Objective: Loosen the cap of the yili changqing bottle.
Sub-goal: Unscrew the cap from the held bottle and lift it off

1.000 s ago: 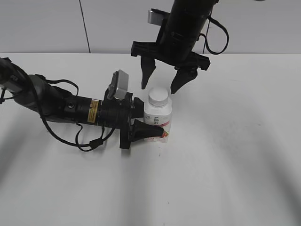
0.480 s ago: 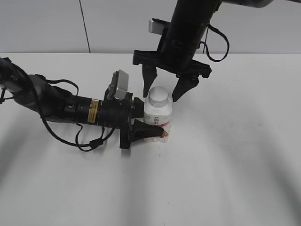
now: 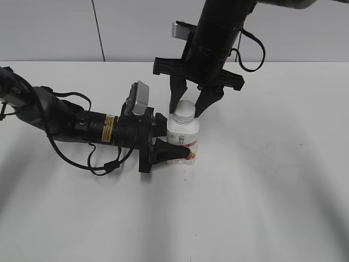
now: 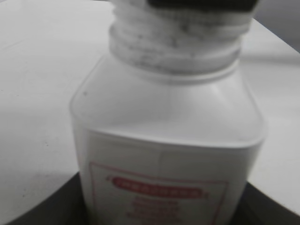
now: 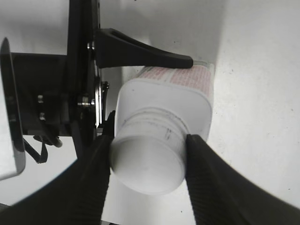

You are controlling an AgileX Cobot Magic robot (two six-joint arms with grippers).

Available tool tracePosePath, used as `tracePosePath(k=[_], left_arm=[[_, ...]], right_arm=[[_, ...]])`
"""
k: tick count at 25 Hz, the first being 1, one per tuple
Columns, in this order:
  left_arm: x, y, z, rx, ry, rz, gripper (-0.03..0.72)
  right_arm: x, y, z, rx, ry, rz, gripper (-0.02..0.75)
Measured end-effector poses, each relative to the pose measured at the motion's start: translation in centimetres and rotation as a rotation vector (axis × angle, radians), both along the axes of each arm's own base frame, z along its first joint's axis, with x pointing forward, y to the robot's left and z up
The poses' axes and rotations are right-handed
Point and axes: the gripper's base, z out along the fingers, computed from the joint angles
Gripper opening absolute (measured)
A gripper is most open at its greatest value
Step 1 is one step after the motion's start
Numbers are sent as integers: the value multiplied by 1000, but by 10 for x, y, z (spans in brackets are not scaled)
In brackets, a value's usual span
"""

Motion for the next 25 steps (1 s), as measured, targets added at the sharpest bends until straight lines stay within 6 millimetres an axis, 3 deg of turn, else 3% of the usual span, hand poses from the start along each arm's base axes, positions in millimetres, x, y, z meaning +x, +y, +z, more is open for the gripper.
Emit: tracePosePath(k=[8, 25], left_arm=[[0, 0, 0, 0, 0, 0, 403], [0, 0, 0, 0, 0, 0, 403]], right_arm=[[0, 0, 0, 2, -18, 54, 388], [0, -1, 0, 20, -331, 988, 388]])
